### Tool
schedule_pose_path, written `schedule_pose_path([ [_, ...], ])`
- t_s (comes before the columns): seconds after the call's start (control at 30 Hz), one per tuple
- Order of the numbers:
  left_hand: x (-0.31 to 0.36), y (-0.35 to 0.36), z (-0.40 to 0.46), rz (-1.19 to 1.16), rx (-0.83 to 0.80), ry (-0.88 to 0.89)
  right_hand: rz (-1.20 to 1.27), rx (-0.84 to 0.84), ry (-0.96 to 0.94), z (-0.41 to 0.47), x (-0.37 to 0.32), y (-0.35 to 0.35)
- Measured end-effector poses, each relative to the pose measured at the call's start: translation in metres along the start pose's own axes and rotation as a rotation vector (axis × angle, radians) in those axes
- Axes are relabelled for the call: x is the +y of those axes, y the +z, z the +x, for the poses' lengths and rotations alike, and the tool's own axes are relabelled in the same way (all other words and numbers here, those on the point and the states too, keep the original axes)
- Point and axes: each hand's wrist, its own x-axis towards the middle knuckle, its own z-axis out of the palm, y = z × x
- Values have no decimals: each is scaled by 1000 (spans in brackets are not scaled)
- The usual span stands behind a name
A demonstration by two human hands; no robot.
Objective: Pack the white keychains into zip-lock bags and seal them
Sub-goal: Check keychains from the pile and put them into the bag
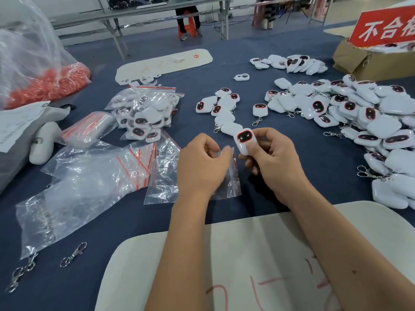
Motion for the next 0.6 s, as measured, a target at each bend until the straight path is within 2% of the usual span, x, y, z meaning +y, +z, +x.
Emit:
schedule_pose_path([
  [0.1, 3, 2, -2, 248, -160, -27, -14, 47, 4, 1, 2, -1],
  [0.17, 5, 3, -4, 329, -189, -14, 28, 59, 18, 1, 1, -1],
  [0.33, 0, -1, 1, 82, -88, -30, 149, -17, 13, -4, -5, -3],
  [0.47, -3, 0, 2, -68, -94, -58, 71, -167, -38, -9, -8, 2],
  [0.6, -4, 2, 2, -165, -81, -107, -84, -61, -10, -8, -7, 5],
])
